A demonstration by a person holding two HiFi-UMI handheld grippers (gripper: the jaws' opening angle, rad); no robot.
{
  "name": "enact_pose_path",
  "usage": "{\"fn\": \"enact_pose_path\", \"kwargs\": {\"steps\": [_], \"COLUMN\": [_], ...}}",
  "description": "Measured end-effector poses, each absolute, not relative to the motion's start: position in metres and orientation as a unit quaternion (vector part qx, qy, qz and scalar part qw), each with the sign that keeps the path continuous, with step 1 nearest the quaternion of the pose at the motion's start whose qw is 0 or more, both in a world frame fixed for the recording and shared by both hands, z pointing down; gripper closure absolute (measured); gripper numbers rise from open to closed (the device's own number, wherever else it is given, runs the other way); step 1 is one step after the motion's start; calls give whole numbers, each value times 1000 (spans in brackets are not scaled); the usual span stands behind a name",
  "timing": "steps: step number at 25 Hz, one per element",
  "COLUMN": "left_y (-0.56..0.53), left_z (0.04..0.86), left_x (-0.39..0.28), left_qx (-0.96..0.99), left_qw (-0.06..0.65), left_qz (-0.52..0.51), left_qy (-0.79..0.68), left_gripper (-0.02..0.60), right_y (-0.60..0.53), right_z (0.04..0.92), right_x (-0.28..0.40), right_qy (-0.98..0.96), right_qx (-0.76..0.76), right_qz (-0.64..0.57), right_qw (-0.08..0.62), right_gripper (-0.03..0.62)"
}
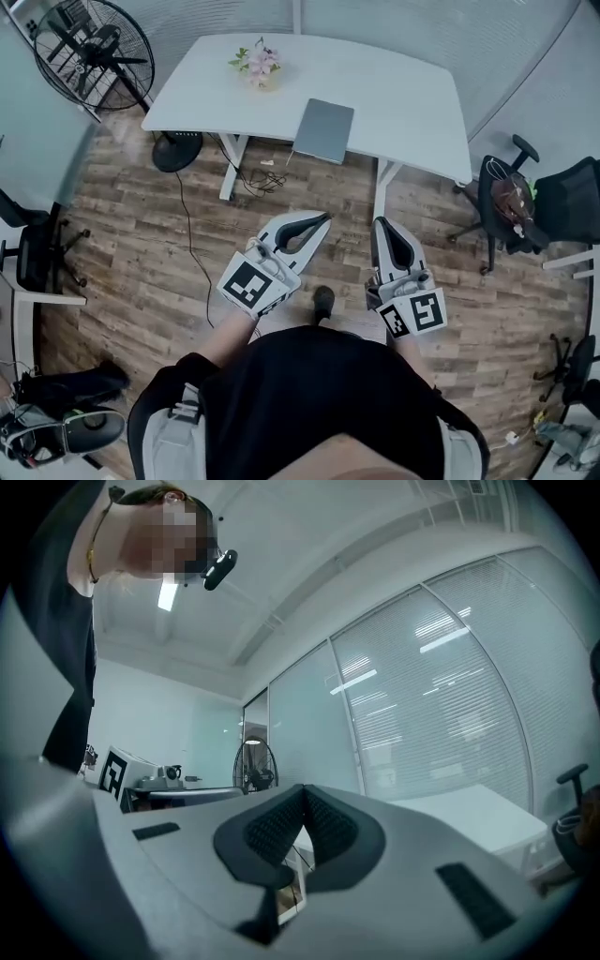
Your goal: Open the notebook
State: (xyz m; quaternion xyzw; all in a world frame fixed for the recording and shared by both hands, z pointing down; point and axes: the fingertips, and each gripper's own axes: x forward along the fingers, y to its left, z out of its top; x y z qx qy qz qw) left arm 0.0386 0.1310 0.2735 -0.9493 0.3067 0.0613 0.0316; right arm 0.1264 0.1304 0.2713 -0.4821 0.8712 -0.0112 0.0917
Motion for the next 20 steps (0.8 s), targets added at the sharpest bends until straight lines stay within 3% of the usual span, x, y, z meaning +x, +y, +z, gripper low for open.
{"fn": "enact_pose_path", "kwargs": {"steps": [20], "left_y": [42], "left_z": [278], "left_x": [66], "left_qx": [-932], "left_qw": [29], "left_qz": [56], "left_qy": [356], "left_gripper": [569], "right_y": [30], "right_z": [276], "right_x": [158], "right_qy": [895], "right_qx": [-436], "right_qz": [-19], "right_qw": [89], "right_gripper": [589]}}
